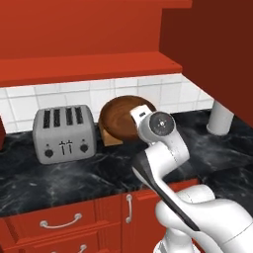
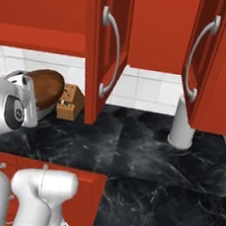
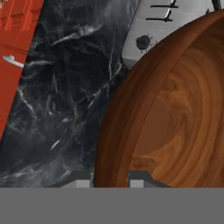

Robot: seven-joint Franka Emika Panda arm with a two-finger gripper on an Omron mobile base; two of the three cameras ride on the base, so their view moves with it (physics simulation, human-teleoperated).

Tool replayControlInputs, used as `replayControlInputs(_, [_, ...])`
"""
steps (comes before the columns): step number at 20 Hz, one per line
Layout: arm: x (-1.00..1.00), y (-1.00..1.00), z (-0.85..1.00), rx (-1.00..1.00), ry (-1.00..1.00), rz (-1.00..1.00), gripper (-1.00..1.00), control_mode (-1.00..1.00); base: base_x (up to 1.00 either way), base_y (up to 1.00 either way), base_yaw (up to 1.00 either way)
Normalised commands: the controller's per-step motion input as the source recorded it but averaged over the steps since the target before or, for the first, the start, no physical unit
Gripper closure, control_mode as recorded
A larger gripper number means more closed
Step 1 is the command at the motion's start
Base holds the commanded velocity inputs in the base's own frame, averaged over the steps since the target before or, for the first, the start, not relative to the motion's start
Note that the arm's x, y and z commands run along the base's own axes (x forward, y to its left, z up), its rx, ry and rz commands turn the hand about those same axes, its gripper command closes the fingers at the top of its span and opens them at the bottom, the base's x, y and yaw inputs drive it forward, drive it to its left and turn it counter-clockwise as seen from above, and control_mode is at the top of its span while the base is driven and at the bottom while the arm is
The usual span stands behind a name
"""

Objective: Move the bowls from the cabinet to the plates on the dining table.

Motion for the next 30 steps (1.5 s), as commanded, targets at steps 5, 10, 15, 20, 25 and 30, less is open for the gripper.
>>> replayControlInputs(5, [0.00,0.00,0.00,0.00,0.00,0.00,1.00,1.00,-0.69,0.57,0.00])
replayControlInputs(10, [0.00,0.00,0.00,0.00,0.00,0.00,1.00,1.00,-0.87,0.85,0.00])
replayControlInputs(15, [0.00,0.00,0.00,0.00,0.00,0.00,1.00,1.00,-0.85,0.53,-0.02])
replayControlInputs(20, [0.00,0.00,0.00,0.00,0.00,0.00,1.00,1.00,-0.85,0.01,-0.35])
replayControlInputs(25, [0.00,0.00,0.00,0.00,0.00,0.00,1.00,1.00,-0.71,0.00,-0.61])
replayControlInputs(30, [0.00,0.00,0.00,0.00,0.00,0.00,1.00,1.00,-0.47,0.02,-0.74])
